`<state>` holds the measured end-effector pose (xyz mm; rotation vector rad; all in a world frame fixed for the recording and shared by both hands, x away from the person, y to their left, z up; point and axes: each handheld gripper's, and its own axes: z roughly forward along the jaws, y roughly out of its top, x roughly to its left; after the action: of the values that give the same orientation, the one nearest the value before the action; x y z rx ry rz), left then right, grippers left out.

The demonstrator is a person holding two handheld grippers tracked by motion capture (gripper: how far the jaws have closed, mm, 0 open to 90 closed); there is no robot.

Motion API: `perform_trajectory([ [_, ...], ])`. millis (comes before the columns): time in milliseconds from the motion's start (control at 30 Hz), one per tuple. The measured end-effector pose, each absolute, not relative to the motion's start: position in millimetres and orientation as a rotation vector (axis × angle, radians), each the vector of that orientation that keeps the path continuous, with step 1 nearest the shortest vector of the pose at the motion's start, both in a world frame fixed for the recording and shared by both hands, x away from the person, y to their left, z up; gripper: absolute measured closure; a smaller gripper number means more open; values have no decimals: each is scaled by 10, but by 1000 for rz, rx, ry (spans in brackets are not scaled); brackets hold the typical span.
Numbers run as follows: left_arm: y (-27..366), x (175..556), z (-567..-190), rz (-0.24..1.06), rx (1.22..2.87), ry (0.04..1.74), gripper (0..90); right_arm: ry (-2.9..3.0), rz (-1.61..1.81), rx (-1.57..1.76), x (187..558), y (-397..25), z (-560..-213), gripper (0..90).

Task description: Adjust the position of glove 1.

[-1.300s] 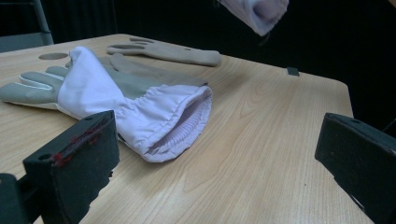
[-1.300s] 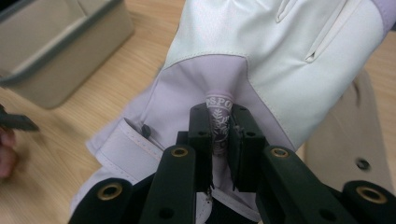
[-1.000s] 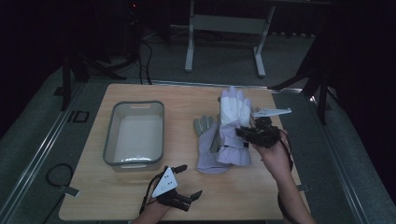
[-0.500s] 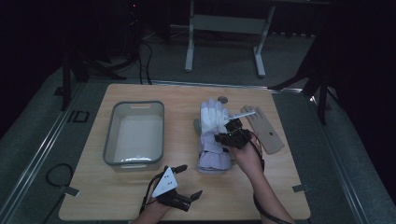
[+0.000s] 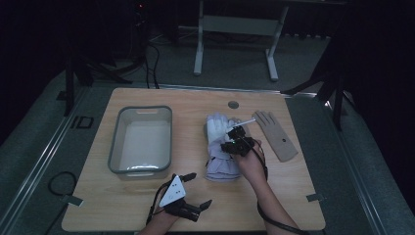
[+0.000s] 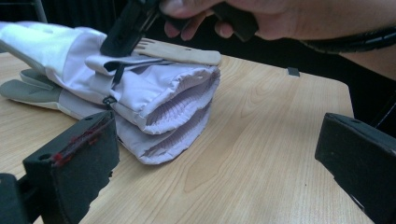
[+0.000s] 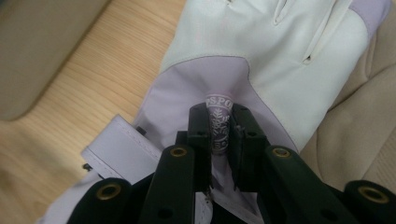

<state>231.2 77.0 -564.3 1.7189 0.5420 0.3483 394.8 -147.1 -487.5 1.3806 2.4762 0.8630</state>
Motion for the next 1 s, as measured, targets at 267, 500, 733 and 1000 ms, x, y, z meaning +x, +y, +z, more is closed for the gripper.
perform_trajectory([
  [267, 770, 2312, -5643, 347, 1718, 543, 0, 2477, 855, 1385, 3934, -1485, -5008, 785],
  [500, 769, 2311, -5643, 347, 1719, 543, 0, 2471, 875, 1380, 3837, -1510, -5038, 784],
  [733, 769, 2312, -5643, 348, 1721, 545, 0, 2483, 892, 1356, 3728, -1539, -5045, 776],
  [1000, 771, 2320, -5642, 350, 1719, 560, 0, 2479, 985, 1304, 3693, -1618, -4937, 506],
])
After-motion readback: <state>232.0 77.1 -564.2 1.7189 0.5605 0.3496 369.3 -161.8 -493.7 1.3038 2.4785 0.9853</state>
